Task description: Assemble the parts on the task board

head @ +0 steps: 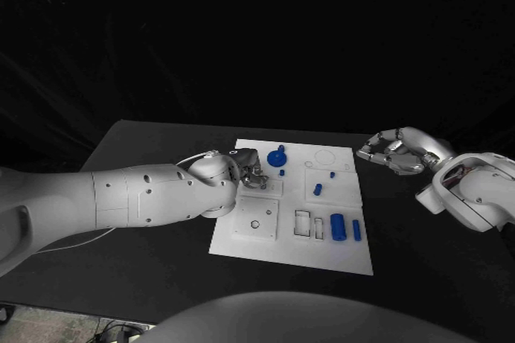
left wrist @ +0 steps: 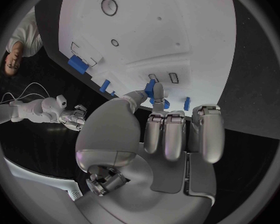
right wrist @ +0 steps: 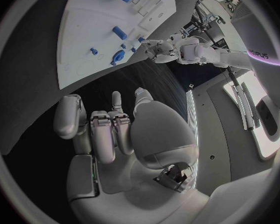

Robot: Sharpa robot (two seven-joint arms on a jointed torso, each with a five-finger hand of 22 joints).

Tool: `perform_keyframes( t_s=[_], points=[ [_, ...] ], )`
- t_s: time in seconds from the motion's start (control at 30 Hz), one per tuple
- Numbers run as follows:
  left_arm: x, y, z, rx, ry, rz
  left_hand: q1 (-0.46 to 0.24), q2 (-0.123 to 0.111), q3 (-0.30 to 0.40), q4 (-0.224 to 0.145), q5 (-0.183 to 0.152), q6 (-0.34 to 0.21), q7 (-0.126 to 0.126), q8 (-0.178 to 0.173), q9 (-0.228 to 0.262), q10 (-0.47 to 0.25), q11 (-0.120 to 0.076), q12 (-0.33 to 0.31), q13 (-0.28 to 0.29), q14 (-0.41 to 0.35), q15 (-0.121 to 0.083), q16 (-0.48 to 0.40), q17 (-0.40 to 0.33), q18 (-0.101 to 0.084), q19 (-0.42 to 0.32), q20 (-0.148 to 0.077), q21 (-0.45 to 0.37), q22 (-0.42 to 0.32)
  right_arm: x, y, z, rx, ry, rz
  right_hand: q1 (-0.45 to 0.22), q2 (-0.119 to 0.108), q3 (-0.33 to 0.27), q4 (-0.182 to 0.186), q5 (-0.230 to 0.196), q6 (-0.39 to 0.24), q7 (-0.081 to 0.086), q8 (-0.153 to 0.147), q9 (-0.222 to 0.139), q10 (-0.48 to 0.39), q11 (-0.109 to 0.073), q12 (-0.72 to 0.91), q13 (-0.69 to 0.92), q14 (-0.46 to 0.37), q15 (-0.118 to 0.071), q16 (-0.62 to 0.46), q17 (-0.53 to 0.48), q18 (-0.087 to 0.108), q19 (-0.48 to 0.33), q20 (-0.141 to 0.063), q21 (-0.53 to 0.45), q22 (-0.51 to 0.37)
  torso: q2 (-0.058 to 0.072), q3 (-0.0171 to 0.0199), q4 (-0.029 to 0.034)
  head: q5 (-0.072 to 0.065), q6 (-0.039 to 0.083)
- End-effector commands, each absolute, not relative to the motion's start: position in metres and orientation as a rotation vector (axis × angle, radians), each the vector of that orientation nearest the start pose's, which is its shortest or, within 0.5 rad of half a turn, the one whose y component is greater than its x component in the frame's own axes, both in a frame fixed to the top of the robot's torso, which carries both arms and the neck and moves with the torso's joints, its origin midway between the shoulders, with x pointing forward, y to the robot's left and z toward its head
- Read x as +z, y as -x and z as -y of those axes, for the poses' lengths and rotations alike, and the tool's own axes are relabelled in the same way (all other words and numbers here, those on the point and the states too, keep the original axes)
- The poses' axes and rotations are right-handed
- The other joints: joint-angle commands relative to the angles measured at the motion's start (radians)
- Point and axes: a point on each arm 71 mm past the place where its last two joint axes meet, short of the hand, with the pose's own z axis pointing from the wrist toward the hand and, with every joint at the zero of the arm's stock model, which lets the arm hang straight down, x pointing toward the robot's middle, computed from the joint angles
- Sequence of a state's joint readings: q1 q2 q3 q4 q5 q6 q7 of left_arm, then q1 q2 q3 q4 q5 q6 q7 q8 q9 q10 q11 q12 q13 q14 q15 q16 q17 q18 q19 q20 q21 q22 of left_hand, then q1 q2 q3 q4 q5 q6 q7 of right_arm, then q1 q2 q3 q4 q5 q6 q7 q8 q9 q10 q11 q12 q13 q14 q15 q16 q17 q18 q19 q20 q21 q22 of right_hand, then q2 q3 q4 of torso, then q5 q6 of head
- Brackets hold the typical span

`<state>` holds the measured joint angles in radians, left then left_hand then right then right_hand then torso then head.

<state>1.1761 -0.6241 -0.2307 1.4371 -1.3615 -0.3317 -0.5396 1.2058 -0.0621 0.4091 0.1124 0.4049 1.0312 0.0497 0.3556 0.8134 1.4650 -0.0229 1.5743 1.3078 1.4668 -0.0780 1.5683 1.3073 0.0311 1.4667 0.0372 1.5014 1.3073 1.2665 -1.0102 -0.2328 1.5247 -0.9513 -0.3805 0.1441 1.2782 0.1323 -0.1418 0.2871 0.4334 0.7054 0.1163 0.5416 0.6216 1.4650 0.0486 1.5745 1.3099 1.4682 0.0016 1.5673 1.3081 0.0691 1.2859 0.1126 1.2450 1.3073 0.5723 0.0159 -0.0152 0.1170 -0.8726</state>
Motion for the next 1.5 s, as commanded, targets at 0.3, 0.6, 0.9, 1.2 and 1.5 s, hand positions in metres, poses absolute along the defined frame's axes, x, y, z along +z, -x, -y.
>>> perform_keyframes(
  t_s=[0.3,0.6,0.9,1.2,1.5],
  points=[
    [-0.2766,-0.4660,-0.1427,-0.347,0.043,-1.961,0.010,0.004,0.136,-0.128,0.004,0.000,-0.007,0.003,0.001,0.106,-0.009,-0.004,0.263,0.104,0.000,0.002,0.263,-0.003,0.029,-0.003,-0.005,0.175,-0.2130,-0.4628,0.2852,0.841,-0.242,-1.729,0.011,-0.001,0.001,-0.005,0.003,-0.008,-0.001,-0.003,-0.001,0.106,-0.003,-0.004,0.261,0.103,-0.002,0.003,0.263,0.017,-0.005,0.000,-0.003,0.146,0.001,-0.0004,-0.0006,0.001,0.000],
    [-0.2792,-0.4669,-0.1413,-0.348,0.040,-1.963,0.010,0.004,0.136,-0.128,0.004,0.000,-0.007,0.003,0.001,0.106,-0.009,-0.004,0.263,0.104,0.000,0.002,0.263,-0.003,0.029,-0.003,-0.005,0.175,-0.2129,-0.4626,0.2857,0.841,-0.243,-1.727,0.013,-0.001,0.001,-0.005,0.003,-0.008,-0.001,-0.003,-0.001,0.106,-0.003,-0.004,0.261,0.103,-0.002,0.003,0.263,0.017,-0.005,0.000,-0.004,0.146,0.001,0.0002,-0.0001,0.000,0.000],
    [-0.2816,-0.4680,-0.1404,-0.332,0.027,-1.986,0.010,0.004,0.136,-0.127,0.004,0.000,-0.007,0.003,0.001,0.106,-0.009,-0.004,0.263,0.104,0.000,0.002,0.263,-0.003,0.028,-0.003,-0.005,0.175,-0.2129,-0.4627,0.2851,0.842,-0.242,-1.728,0.013,-0.001,0.001,-0.005,0.003,-0.008,-0.001,-0.003,-0.001,0.106,-0.003,-0.004,0.261,0.103,-0.002,0.003,0.263,0.017,-0.005,0.000,-0.004,0.146,0.001,-0.0003,-0.0004,-0.002,0.000],
    [-0.2830,-0.4682,-0.1398,-0.325,0.018,-2.003,0.010,0.005,0.136,-0.126,0.004,0.000,-0.007,0.003,0.001,0.106,-0.009,-0.004,0.263,0.104,0.000,0.002,0.263,-0.003,0.028,-0.003,-0.005,0.175,-0.2130,-0.4626,0.2856,0.840,-0.244,-1.730,0.015,-0.001,0.001,-0.005,0.004,-0.008,-0.001,-0.003,0.000,0.106,-0.003,-0.004,0.261,0.103,-0.002,0.003,0.263,0.017,-0.004,0.000,-0.003,0.146,0.001,-0.0005,-0.0003,-0.001,0.000],
    [-0.2842,-0.4679,-0.1389,-0.320,0.004,-2.021,0.010,0.004,0.136,-0.126,0.004,0.000,-0.007,0.003,0.001,0.106,-0.009,-0.004,0.263,0.104,0.000,0.002,0.263,-0.003,0.028,-0.003,-0.006,0.175,-0.2132,-0.4625,0.2856,0.840,-0.244,-1.732,0.015,-0.001,0.001,-0.006,0.004,-0.008,-0.001,-0.003,0.000,0.106,-0.003,-0.004,0.261,0.103,-0.002,0.003,0.263,0.017,-0.004,0.000,-0.003,0.146,0.001,-0.0001,-0.0004,-0.002,0.000]
  ],
)
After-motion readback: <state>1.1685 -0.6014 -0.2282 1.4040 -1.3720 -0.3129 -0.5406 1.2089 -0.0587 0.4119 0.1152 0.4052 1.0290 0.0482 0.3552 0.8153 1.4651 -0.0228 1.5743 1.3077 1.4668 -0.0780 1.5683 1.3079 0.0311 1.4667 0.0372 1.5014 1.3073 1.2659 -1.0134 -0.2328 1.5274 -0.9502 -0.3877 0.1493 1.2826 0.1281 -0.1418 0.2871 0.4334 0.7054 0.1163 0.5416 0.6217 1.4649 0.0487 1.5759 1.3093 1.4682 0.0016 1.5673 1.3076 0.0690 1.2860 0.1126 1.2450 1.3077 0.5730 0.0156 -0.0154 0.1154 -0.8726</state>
